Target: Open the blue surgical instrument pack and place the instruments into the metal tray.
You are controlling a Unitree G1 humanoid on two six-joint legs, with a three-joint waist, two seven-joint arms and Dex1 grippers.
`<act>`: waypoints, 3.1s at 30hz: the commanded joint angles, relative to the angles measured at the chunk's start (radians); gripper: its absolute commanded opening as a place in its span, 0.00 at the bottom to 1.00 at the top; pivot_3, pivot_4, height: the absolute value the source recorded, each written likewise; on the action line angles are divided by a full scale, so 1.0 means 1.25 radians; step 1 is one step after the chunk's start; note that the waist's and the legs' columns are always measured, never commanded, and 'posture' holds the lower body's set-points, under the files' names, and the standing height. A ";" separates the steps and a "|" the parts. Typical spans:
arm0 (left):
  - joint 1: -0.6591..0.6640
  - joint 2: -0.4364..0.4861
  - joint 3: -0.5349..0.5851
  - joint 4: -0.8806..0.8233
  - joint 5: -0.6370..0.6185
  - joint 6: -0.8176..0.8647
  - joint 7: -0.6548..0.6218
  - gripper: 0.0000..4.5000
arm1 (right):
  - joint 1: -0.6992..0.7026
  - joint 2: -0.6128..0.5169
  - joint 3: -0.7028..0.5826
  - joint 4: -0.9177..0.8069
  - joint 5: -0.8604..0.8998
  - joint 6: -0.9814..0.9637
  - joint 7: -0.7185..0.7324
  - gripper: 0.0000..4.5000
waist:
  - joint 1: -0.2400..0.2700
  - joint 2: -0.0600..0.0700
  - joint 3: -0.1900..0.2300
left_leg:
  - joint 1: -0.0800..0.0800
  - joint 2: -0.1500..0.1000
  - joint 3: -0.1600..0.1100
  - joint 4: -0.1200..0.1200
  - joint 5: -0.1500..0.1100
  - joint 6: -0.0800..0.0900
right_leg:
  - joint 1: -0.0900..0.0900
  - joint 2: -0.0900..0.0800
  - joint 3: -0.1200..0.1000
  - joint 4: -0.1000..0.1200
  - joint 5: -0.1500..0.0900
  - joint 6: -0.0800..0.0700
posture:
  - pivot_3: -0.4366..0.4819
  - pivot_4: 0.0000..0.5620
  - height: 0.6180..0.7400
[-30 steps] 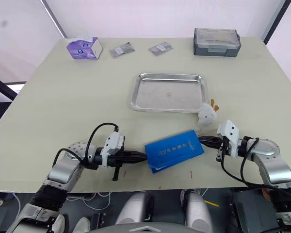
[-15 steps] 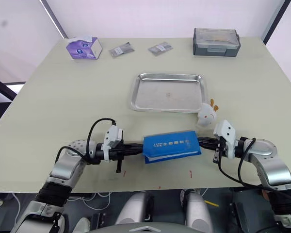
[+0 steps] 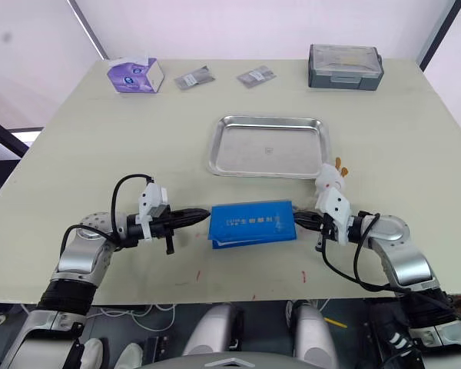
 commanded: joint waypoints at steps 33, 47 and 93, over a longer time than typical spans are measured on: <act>-0.046 -0.034 0.028 0.045 0.006 -0.037 0.067 0.01 | -0.005 0.007 -0.014 -0.020 -0.010 -0.021 -0.047 0.00 | -0.001 0.000 0.000 | 0.000 0.000 0.000 0.000 0.000 0.000 | 0.000 0.000 0.000 0.000 0.000 0.000 | 0.48 0.27 0.89; 0.027 0.087 0.123 -0.048 -0.074 0.019 -0.005 0.00 | 0.131 -0.121 -0.150 -0.118 0.124 -0.004 0.058 0.42 | -0.001 0.000 0.000 | 0.000 0.000 0.000 0.000 0.000 0.000 | 0.000 0.000 0.000 0.000 0.000 0.000 | 0.48 0.27 0.89; 0.020 0.110 0.058 -0.260 -0.185 0.045 -0.228 1.00 | -0.102 -0.022 0.093 0.287 -0.194 -0.829 0.029 0.45 | -0.003 -0.001 0.001 | 0.000 0.000 0.000 0.000 0.001 -0.001 | -0.001 0.000 0.001 0.000 0.000 0.000 | 0.48 0.27 0.89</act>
